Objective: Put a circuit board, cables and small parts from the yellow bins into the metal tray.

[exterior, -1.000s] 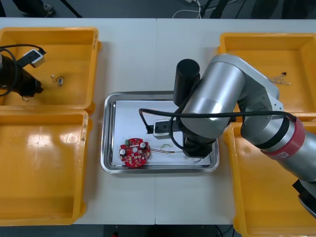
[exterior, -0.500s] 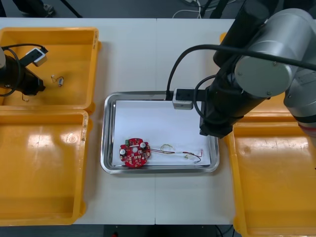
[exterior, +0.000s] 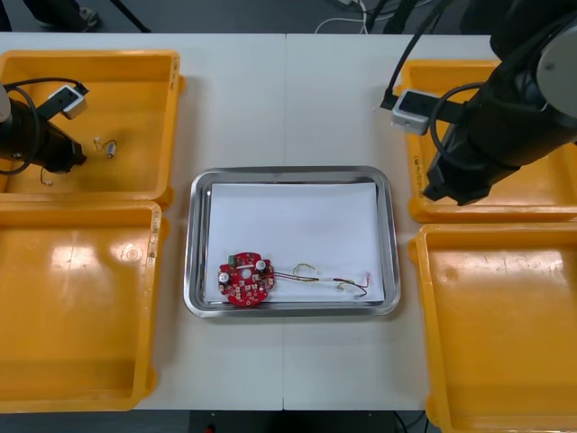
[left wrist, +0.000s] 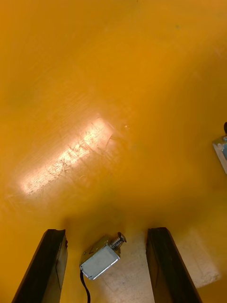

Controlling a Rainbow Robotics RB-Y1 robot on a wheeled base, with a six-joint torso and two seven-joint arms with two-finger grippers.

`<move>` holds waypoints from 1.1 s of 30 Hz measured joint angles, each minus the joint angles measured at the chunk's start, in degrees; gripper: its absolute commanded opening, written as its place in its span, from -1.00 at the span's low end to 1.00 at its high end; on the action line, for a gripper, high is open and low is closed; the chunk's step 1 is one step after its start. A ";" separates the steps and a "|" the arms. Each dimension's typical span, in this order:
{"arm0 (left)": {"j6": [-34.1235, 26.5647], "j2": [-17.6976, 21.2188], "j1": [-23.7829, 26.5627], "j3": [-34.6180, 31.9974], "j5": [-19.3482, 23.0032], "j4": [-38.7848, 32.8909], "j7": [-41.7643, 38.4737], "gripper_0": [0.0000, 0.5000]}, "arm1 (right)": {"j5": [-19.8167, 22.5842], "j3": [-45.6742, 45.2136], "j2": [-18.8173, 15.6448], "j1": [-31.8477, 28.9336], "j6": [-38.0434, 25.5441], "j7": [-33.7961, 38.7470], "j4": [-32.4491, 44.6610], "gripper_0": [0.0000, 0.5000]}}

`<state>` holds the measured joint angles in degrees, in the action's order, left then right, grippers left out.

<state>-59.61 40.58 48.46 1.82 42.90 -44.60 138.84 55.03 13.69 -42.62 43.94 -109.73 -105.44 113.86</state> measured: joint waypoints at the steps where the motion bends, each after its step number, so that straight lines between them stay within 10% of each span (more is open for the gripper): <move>1: 0.16 0.00 0.00 0.00 0.35 0.25 0.00 -0.99 | 0.64 -0.52 -0.80 0.03 0.00 0.35 -0.03 1.00; 13: 1.64 0.00 0.47 0.00 1.54 2.09 0.00 -1.00 | 3.52 -12.12 -4.71 2.03 -0.01 8.04 -16.63 1.00; 33: -8.94 -0.01 0.66 -3.86 -4.59 -2.07 0.00 -1.00 | -12.53 -17.59 -4.83 9.67 -0.02 8.04 -35.93 1.00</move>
<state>-68.55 40.57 49.13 -2.04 38.31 -46.67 138.84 42.49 -3.90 -47.45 53.61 -109.75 -97.40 77.93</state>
